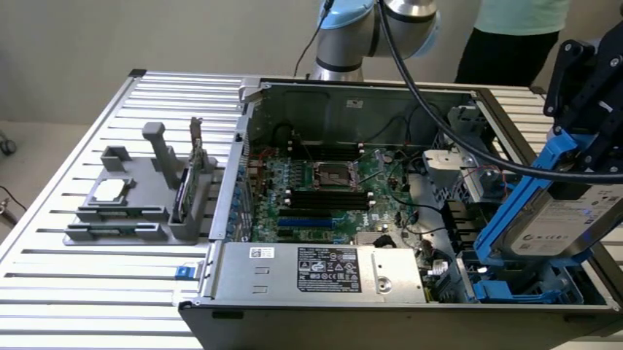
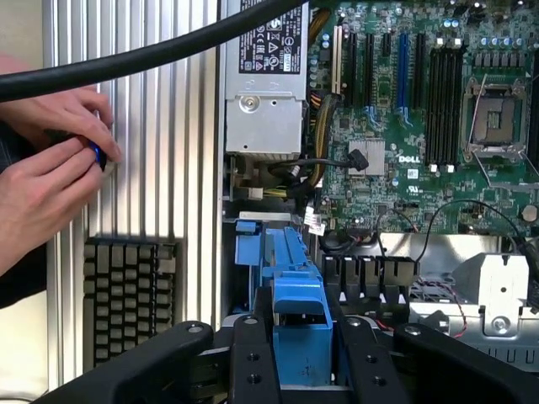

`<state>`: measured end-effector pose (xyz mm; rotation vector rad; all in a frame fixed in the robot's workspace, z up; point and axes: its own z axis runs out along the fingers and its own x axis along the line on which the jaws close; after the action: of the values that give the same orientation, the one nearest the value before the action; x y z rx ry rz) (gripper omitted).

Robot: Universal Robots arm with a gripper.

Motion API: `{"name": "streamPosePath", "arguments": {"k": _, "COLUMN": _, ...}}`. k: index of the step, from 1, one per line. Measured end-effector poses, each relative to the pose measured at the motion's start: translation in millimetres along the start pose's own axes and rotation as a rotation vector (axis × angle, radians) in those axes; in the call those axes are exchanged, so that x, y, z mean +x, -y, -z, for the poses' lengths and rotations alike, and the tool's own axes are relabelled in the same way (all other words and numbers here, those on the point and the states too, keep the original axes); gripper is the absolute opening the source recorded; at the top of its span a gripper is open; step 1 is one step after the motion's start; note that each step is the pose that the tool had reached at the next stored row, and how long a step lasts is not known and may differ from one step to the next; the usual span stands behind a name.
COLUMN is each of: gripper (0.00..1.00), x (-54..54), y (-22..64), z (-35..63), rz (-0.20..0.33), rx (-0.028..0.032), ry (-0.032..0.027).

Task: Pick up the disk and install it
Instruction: 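Insert the disk into the insertion slot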

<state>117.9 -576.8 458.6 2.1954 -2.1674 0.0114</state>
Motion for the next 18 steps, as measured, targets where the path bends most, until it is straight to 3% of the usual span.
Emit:
{"name": "streamPosePath", "arguments": {"k": 8, "gripper": 0.33, "x": 0.0, "y": -3.0, "z": -0.5, "rz": 0.0, "rx": 0.0007, "ry": 0.0}}
{"name": "streamPosePath", "arguments": {"k": 11, "gripper": 0.33, "x": -0.1, "y": -4.2, "z": -0.8, "rz": 0.0, "rx": 0.0059, "ry": 0.0001}}
{"name": "streamPosePath", "arguments": {"k": 15, "gripper": 0.33, "x": -0.2, "y": -7.9, "z": -2.0, "rz": -0.001, "rx": 0.0208, "ry": 0.0001}}
{"name": "streamPosePath", "arguments": {"k": 18, "gripper": 0.33, "x": -0.2, "y": -9.1, "z": -3.1, "rz": -0.001, "rx": 0.0235, "ry": 0.0}}
